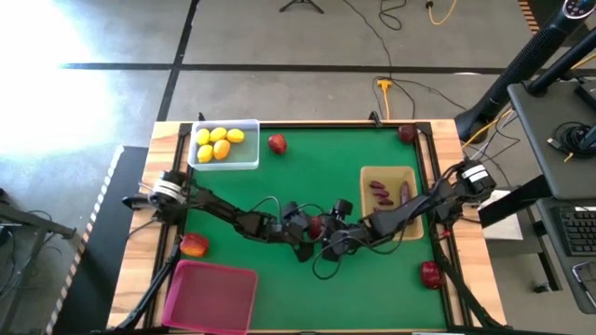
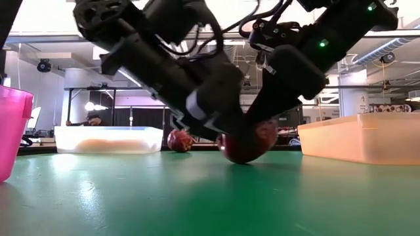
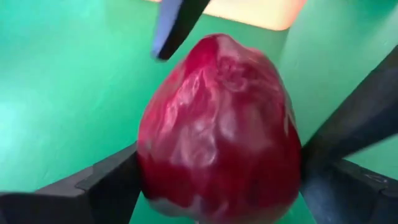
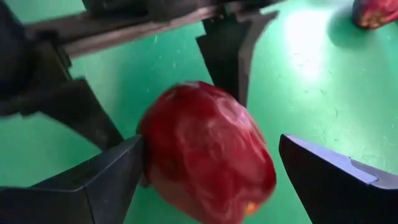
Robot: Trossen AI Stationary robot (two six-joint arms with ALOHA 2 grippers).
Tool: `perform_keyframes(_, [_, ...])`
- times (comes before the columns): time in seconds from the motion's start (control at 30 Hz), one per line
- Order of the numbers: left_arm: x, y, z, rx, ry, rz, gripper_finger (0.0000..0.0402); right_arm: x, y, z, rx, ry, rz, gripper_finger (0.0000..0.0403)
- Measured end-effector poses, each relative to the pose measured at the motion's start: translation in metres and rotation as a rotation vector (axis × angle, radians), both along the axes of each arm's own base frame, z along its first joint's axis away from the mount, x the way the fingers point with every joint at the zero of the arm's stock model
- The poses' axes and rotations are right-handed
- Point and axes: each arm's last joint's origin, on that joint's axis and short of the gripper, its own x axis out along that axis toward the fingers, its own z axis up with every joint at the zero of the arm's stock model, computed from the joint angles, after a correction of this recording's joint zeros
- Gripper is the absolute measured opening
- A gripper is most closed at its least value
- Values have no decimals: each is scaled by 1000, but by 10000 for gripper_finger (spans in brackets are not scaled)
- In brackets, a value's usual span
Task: Sort produce into baskets
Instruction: Put the apple into the pink transparent bin
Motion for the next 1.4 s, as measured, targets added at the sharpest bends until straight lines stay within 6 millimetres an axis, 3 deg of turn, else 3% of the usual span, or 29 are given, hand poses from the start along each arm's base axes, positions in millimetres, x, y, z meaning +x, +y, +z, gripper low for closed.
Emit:
perform_keyframes(0.23, [21, -6, -4, 97, 24, 34, 358, -1, 0, 4, -2, 62, 14, 364])
perform_keyframes(0.43, [23, -7, 3, 113, 9, 66, 338, -4, -1, 35, -9, 147, -50, 364])
perform_keyframes(0.57, [16, -18, 25, 134, 91, 26, 335, -17, 2, 68, -24, 220, -65, 364])
perform_keyframes(0.7, [4, -38, 64, 181, 215, -27, 336, -33, 6, 105, -4, 187, -46, 364])
perform_keyframes(0.8, [-13, -61, 99, 205, 329, -76, 336, -45, 5, 123, 14, 124, -51, 364])
perform_keyframes(0.93, [-52, -96, 149, 155, 552, -104, 336, -60, 5, 130, 35, 46, -109, 364])
perform_keyframes(1.1, [-112, -141, 196, 77, 689, -81, 336, -70, 18, 114, 111, -19, -128, 364])
perform_keyframes(1.23, [-146, -175, 198, 60, 665, -110, 336, -71, 34, 91, 150, -82, -123, 364])
perform_keyframes(1.4, [-169, -188, 164, 99, 710, -47, 338, -74, 56, 70, 248, -87, -132, 364])
